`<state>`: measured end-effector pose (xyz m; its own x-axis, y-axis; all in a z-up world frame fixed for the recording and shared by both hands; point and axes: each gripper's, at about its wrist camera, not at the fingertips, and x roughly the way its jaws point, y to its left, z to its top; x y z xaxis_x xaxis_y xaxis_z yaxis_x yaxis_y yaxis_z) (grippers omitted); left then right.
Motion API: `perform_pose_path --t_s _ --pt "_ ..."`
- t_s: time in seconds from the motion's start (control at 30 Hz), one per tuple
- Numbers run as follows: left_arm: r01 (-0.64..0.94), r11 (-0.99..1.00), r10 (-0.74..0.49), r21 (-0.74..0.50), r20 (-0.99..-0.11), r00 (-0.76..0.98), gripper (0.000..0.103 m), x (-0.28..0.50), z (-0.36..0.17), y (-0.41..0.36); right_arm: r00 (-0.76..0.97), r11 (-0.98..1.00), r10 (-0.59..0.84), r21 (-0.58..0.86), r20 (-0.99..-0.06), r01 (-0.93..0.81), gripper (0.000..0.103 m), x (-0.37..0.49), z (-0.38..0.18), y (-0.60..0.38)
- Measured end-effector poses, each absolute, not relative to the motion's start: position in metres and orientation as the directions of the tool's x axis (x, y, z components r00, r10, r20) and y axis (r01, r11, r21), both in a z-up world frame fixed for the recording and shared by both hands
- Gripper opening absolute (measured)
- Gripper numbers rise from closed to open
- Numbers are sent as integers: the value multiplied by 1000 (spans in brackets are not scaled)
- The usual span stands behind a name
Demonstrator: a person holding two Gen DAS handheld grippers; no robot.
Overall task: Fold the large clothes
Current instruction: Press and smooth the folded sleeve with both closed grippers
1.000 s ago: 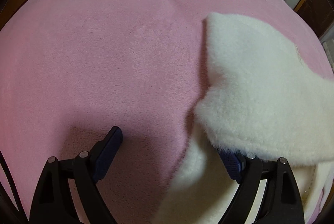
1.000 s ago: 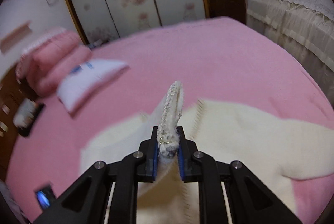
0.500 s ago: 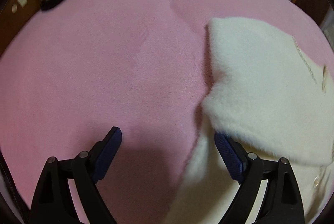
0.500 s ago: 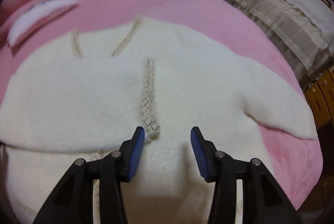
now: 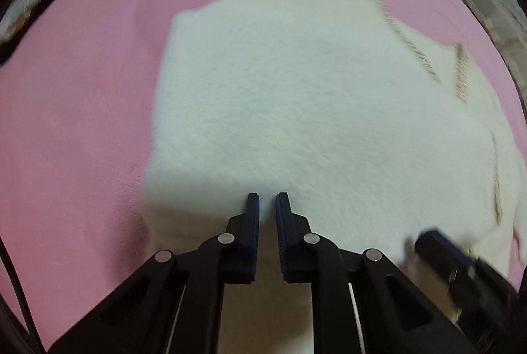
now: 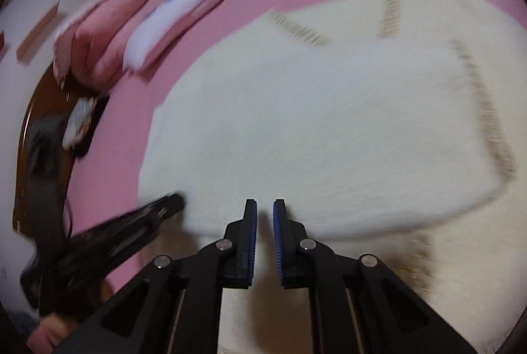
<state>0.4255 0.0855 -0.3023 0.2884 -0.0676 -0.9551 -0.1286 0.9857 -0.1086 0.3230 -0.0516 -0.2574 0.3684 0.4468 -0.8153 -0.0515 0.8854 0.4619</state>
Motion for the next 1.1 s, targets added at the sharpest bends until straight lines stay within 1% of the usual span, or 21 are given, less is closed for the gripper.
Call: perform_pose_path --t_s 0.03,0.07,0.13,0.17,0.23,0.27,0.37,0.4,0.47,0.5,0.6,0.67,0.73,0.77,0.8,0.83,0.87,0.93,0.97,1.03,1.1 --pt "-144 980 -91 -138 -952 294 8 426 -306 93 351 897 437 428 -828 -108 10 325 -260 -40" --pt "-150 979 -91 -141 -950 297 3 424 -307 99 347 907 420 390 -838 -157 10 322 -260 -33" --pt "-158 981 -64 -116 -951 303 1 417 -308 112 353 919 378 303 -856 -251 10 309 -257 -17" --pt "-158 977 -87 -141 -947 308 1 414 -310 117 358 925 357 274 -863 -263 6 312 -257 -20" --pt "-153 975 -110 -162 -946 304 1 411 -313 121 378 958 273 216 -885 -188 1 317 -262 -43" --pt "-141 978 -104 -152 -948 300 1 412 -314 121 384 967 253 223 -888 -122 0 318 -265 -62" --pt "-135 983 -79 -123 -953 292 1 427 -310 118 410 943 289 331 -865 32 0 317 -269 -119" --pt "-137 983 -78 -123 -952 295 1 427 -310 118 428 954 237 292 -872 66 0 315 -267 -133" --pt "-133 982 -86 -131 -949 302 1 422 -309 118 451 993 25 75 -892 94 0 310 -262 -142" --pt "-130 983 -87 -131 -949 304 1 421 -308 119 460 995 -56 -11 -886 99 0 307 -261 -148" --pt "-157 979 -75 -126 -952 296 1 417 -294 135 472 996 -78 -52 -878 68 0 303 -257 -156" --pt "-202 975 -32 -95 -955 294 1 408 -282 131 476 992 -121 -121 -871 29 0 304 -251 -145" --pt "-178 981 -19 -81 -946 324 2 401 -266 123 501 984 -173 -175 -848 43 0 298 -235 -139" --pt "-139 986 -37 -90 -938 346 3 397 -257 117 528 987 -156 -145 -835 62 0 294 -229 -133" --pt "-97 989 -74 -116 -931 359 4 397 -250 110 555 998 -65 -40 -829 58 0 289 -223 -132" --pt "-65 987 -116 -148 -927 357 4 399 -249 103 558 995 56 92 -828 36 0 291 -221 -128" --pt "-54 983 -145 -173 -928 342 5 404 -252 99 521 952 258 307 -814 8 0 297 -228 -122" --pt "-57 975 -189 -215 -935 301 5 418 -269 93 422 821 503 569 -754 37 0 312 -251 -108" --pt "-75 972 -192 -222 -939 286 5 427 -277 92 382 751 586 656 -715 74 0 319 -266 -98" --pt "-126 965 -189 -230 -943 274 5 442 -291 94 336 703 626 696 -704 148 0 330 -287 -81" --pt "-160 958 -184 -237 -940 287 5 452 -298 100 354 688 626 706 -695 170 0 341 -296 -69"
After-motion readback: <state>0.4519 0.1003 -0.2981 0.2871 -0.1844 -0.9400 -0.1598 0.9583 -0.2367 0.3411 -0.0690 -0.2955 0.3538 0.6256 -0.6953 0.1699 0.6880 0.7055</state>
